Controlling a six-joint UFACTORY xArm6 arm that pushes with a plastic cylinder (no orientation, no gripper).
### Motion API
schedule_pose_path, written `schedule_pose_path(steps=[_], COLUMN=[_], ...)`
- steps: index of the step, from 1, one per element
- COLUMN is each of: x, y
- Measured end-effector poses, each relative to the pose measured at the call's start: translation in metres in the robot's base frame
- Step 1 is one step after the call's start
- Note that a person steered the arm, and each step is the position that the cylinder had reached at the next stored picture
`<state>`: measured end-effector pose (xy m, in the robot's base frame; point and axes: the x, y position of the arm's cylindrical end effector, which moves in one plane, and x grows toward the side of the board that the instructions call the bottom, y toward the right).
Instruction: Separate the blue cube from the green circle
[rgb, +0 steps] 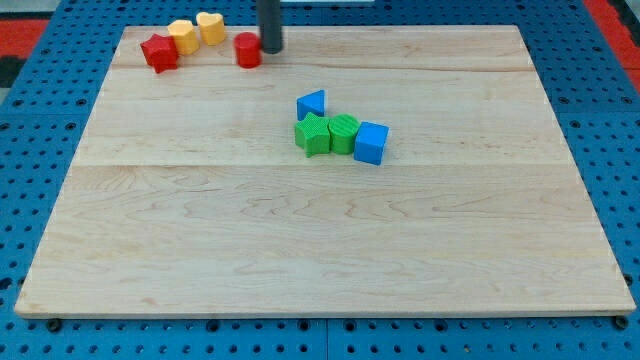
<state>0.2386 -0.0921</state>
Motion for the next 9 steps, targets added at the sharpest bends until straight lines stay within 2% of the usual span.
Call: schedule_pose_path(steps=[1,2,4,5,6,7,8,9], x=[0.016,0.026,0.026,0.040,0.095,0.133,0.152,0.154], y=[-0.065,-0.098,0.017,0.074,0.083,0.120,0.143,0.146])
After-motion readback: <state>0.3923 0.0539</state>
